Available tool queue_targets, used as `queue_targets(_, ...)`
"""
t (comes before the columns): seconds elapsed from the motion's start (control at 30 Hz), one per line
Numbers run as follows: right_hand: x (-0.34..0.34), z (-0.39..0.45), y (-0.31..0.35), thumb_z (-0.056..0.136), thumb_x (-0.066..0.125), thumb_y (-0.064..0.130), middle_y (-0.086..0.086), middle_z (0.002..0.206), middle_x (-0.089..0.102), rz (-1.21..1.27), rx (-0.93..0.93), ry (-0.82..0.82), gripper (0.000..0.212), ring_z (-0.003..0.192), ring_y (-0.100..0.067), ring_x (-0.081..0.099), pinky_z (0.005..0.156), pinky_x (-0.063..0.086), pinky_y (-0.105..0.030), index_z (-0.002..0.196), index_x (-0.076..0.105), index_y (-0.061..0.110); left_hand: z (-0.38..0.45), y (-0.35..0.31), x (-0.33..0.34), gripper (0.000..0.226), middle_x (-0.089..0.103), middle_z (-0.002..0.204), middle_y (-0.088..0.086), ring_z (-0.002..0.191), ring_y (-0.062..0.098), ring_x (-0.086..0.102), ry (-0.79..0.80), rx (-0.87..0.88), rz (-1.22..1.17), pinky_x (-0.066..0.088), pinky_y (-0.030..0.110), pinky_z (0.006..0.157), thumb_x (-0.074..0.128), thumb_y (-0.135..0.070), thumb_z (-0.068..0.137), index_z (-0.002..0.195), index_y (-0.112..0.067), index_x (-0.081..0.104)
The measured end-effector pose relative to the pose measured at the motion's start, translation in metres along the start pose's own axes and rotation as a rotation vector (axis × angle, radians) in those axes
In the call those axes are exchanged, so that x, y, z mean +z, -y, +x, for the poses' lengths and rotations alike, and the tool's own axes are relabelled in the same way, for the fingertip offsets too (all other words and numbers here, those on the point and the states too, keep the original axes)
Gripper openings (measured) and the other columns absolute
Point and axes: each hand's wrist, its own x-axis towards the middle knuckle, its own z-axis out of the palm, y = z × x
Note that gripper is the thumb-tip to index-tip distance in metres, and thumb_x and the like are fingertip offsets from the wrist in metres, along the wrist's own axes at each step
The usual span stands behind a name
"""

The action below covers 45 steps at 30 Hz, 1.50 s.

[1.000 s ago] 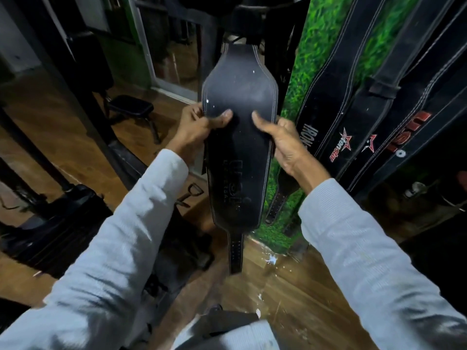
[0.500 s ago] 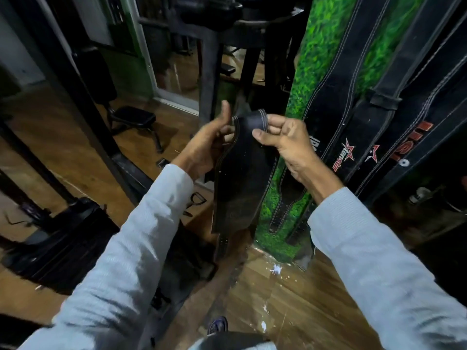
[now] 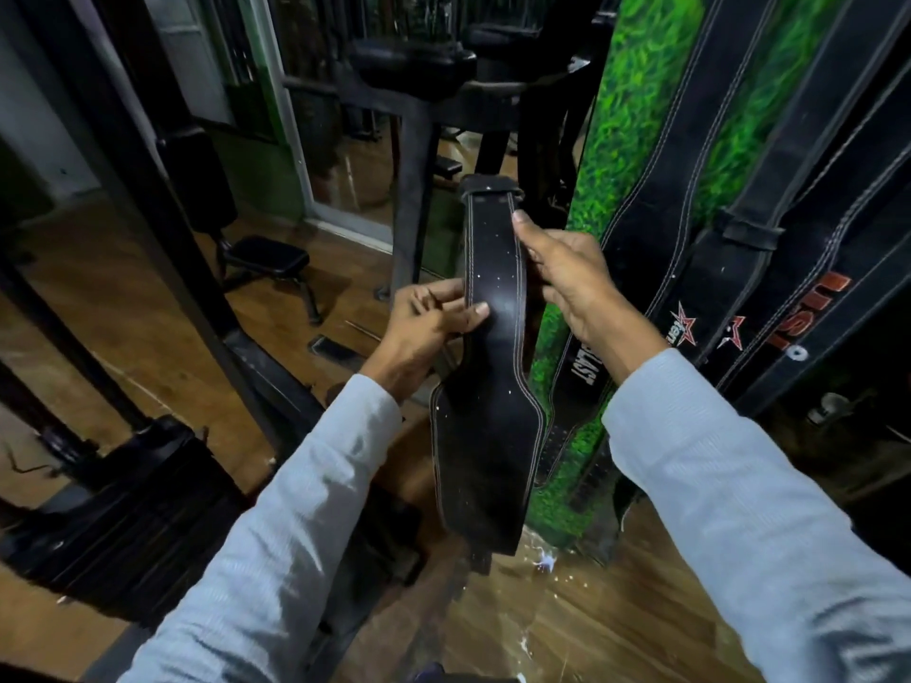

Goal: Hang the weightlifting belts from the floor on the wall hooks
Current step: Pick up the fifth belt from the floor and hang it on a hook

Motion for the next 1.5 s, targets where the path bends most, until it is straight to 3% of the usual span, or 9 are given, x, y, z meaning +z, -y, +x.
queue_targets(0.13, -0.003, 0.017, 0.015, 0.082, 0.085, 0.031, -0.002, 0.095, 0.081, 0.022, -0.044, -0.177, 0.025, 0.093, -0.011, 0.074, 0.073, 0.056, -0.026, 0.091, 0.079, 0.008, -0.003, -0.007, 0.003, 0.029, 0.071, 0.109, 0.027, 0.094, 0.028, 0.070, 0.016, 0.025, 0.056, 0.061, 0.029, 0.083, 0.067, 0.012, 0.090, 0.118, 0.019, 0.066)
queue_targets(0.27, -0.005, 0.010, 0.010, 0.084, 0.084, 0.018, -0.005, 0.091, 0.081, 0.005, -0.106, -0.169, 0.021, 0.082, -0.011, 0.077, 0.062, 0.060, -0.025, 0.099, 0.078, 0.004, 0.018, -0.037, 0.012, 0.011, 0.066, 0.081, 0.016, 0.063, 0.017, 0.056, -0.153, 0.030, -0.056, 0.047, 0.024, 0.057, 0.070, -0.008, 0.095, 0.095, 0.002, 0.075)
queue_targets(0.4, 0.003, 0.005, -0.006, 0.086, 0.081, 0.011, -0.008, 0.085, 0.078, 0.002, -0.123, -0.171, 0.014, 0.071, -0.012, 0.072, 0.057, 0.058, -0.025, 0.097, 0.074, 0.006, 0.057, -0.080, 0.020, 0.025, 0.074, 0.086, 0.011, 0.066, 0.009, 0.066, -0.215, 0.148, 0.034, 0.057, 0.024, 0.067, 0.079, -0.012, 0.090, 0.107, 0.006, 0.072)
queue_targets(0.73, -0.042, 0.008, 0.059, 0.090, 0.076, 0.032, -0.007, 0.100, 0.080, 0.115, -0.355, -0.122, 0.028, 0.094, -0.018, 0.077, 0.075, 0.064, -0.036, 0.107, 0.073, 0.010, 0.063, -0.075, 0.034, 0.021, 0.081, 0.081, 0.001, 0.080, 0.019, 0.075, -0.156, 0.268, 0.132, 0.063, 0.034, 0.081, 0.077, 0.012, 0.082, 0.098, -0.003, 0.078)
queue_targets(0.87, -0.043, 0.017, 0.095, 0.092, 0.070, 0.051, 0.001, 0.103, 0.080, -0.095, -0.364, -0.016, 0.044, 0.091, -0.002, 0.074, 0.072, 0.055, -0.020, 0.103, 0.078, 0.009, 0.062, -0.064, 0.041, 0.024, 0.081, 0.087, 0.004, 0.083, 0.020, 0.074, -0.120, 0.258, 0.137, 0.063, 0.034, 0.082, 0.076, 0.012, 0.083, 0.102, -0.001, 0.078)
queue_targets(1.07, -0.055, 0.023, 0.101, 0.083, 0.075, -0.008, -0.007, 0.104, 0.077, -0.100, -0.489, 0.050, 0.024, 0.093, -0.009, 0.072, 0.083, 0.058, -0.023, 0.095, 0.078, 0.013, 0.064, -0.057, 0.043, 0.027, 0.081, 0.085, 0.003, 0.078, 0.016, 0.074, -0.119, 0.246, 0.153, 0.063, 0.030, 0.077, 0.075, 0.013, 0.083, 0.110, 0.008, 0.074)
queue_targets(1.23, -0.056, 0.030, 0.101, 0.085, 0.081, 0.030, 0.002, 0.103, 0.079, -0.164, -0.259, 0.086, 0.026, 0.097, -0.009, 0.070, 0.094, 0.055, -0.040, 0.105, 0.079, 0.015, 0.070, -0.056, 0.044, 0.029, 0.079, 0.096, 0.014, 0.085, 0.019, 0.074, -0.078, 0.294, 0.187, 0.062, 0.032, 0.081, 0.076, 0.012, 0.083, 0.111, 0.006, 0.075)
queue_targets(1.4, -0.061, 0.029, 0.110, 0.067, 0.072, -0.013, 0.000, 0.117, 0.075, -0.024, -0.624, 0.034, 0.041, 0.113, -0.005, 0.068, 0.092, 0.055, -0.032, 0.084, 0.078, 0.024, 0.079, -0.054, 0.043, 0.028, 0.081, 0.084, -0.001, 0.081, 0.014, 0.074, -0.057, 0.289, 0.178, 0.062, 0.024, 0.077, 0.075, 0.013, 0.083, 0.109, 0.004, 0.075)
queue_targets(1.5, -0.067, 0.036, 0.119, 0.075, 0.070, 0.003, 0.004, 0.115, 0.077, 0.032, -0.512, 0.090, 0.033, 0.117, -0.006, 0.066, 0.099, 0.053, -0.036, 0.101, 0.081, 0.021, 0.086, -0.053, 0.040, 0.028, 0.080, 0.095, 0.010, 0.088, 0.019, 0.075, -0.049, 0.299, 0.167, 0.063, 0.027, 0.081, 0.076, 0.013, 0.083, 0.110, 0.007, 0.075)
